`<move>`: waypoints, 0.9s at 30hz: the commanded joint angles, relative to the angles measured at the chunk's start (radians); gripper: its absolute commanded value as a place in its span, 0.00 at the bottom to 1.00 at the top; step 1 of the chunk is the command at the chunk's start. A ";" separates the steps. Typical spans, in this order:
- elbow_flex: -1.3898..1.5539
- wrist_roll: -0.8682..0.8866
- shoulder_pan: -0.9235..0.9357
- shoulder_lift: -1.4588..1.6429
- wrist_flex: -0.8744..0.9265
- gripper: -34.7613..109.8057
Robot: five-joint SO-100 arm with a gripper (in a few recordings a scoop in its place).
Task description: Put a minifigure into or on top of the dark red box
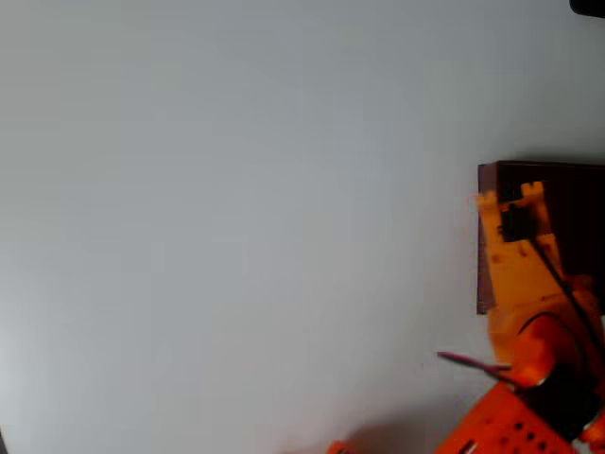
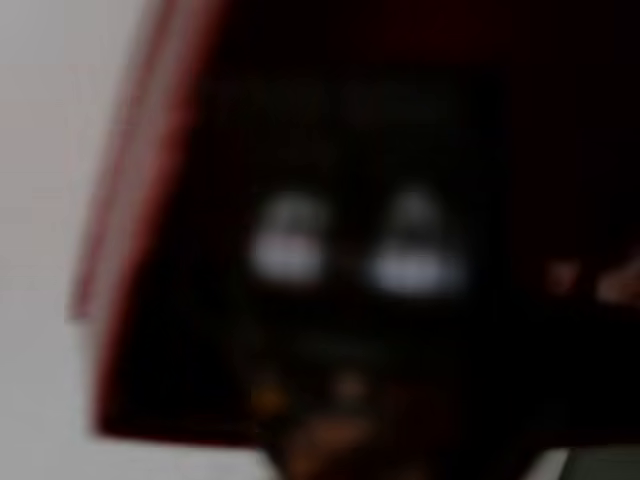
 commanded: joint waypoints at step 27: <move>0.443 -0.503 -0.762 0.669 -0.060 0.24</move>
